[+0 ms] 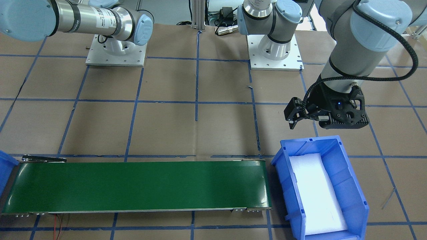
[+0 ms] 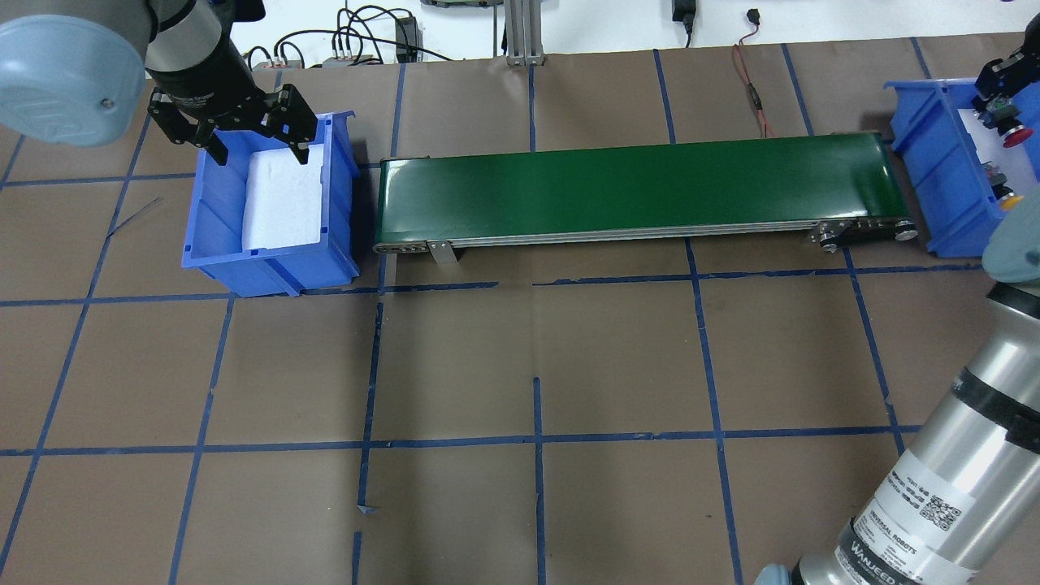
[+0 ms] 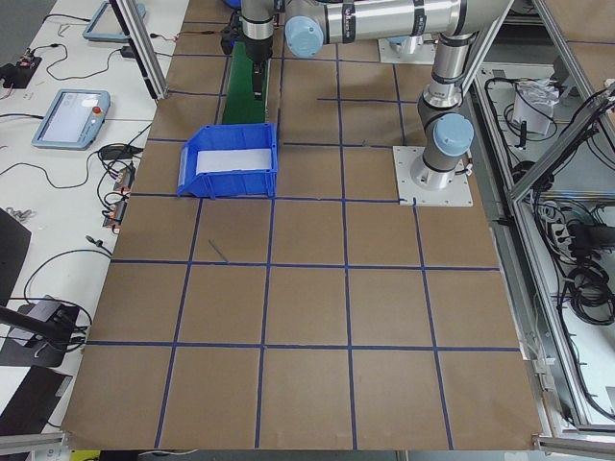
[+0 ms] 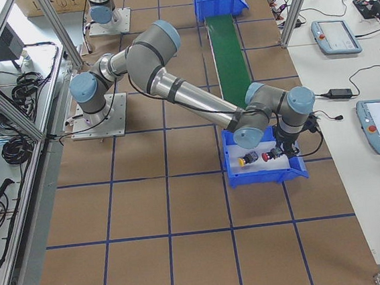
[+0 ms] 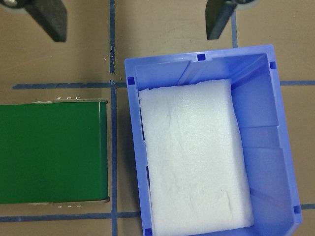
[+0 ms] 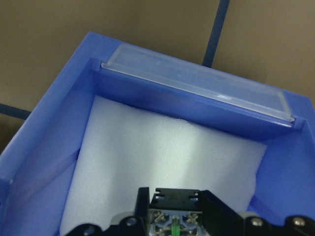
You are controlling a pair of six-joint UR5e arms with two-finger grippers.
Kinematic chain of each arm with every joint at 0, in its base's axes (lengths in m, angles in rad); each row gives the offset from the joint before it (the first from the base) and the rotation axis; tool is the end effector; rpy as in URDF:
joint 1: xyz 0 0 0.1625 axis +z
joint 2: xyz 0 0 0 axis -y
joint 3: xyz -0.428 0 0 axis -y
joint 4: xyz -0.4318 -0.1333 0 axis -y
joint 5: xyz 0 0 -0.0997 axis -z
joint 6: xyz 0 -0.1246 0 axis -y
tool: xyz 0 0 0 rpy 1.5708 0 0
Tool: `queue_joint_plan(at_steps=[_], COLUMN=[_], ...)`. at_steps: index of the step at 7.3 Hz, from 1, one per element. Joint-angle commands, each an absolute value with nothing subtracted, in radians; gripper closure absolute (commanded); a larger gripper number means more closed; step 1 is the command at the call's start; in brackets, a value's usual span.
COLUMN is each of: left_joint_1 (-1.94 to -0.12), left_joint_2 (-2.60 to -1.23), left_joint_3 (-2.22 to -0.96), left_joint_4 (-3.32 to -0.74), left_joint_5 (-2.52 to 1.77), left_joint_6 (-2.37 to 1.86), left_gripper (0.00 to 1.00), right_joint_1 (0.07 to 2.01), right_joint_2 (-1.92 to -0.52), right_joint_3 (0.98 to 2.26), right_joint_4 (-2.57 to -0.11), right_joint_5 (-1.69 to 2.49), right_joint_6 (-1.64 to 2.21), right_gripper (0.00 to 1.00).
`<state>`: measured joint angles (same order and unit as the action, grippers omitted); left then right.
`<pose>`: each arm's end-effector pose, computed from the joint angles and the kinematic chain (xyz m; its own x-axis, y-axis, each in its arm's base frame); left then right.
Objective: Transport two buttons from left to right
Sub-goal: 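Lower the red button into the far blue bin and open the right gripper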
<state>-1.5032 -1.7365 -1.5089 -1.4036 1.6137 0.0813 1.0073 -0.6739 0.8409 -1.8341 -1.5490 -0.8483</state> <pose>-0.0866 -0.6147 0.4220 -0.9988 0.0109 -0.0478 0.0137 0.9981 -0.0597 -0.3505 -0.8094 0.2434 -0.9585 -0.2793 0.0578 -0.2833 0.9557 -0.0799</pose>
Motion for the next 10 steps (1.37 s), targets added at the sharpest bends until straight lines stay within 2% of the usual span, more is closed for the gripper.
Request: queue_joint_plan(at_steps=[1, 4, 5, 6, 10], left_joint_1=[-1.503, -1.503, -1.503, -1.503, -1.505], left_joint_2=[-1.736, -1.736, -1.736, -1.736, -1.741], left_joint_3=[-1.509, -1.509, -1.509, -1.508, -1.508], left_joint_4=[-1.404, -1.404, -1.405, -1.404, -1.404], left_joint_5=[1.614, 1.614, 1.614, 1.612, 1.612], left_joint_6=[0.081, 0.081, 0.081, 0.081, 0.083], left_gripper=[0.00, 0.00, 0.00, 0.00, 0.00], right_joint_1=[1.008, 1.008, 1.008, 1.008, 1.008], right_joint_2=[-0.647, -0.635, -0.637, -0.638, -0.638], right_joint_3=[0.842, 0.842, 0.844, 0.844, 0.844], right_joint_4=[-1.858, -1.864, -1.862, -1.861, -1.856], right_joint_5=[-1.543, -1.542, -1.540, -1.540, -1.540], right_joint_6=[-0.848, -0.844, -0.841, -0.839, -0.839], right_gripper=[0.85, 0.84, 0.72, 0.64, 0.51])
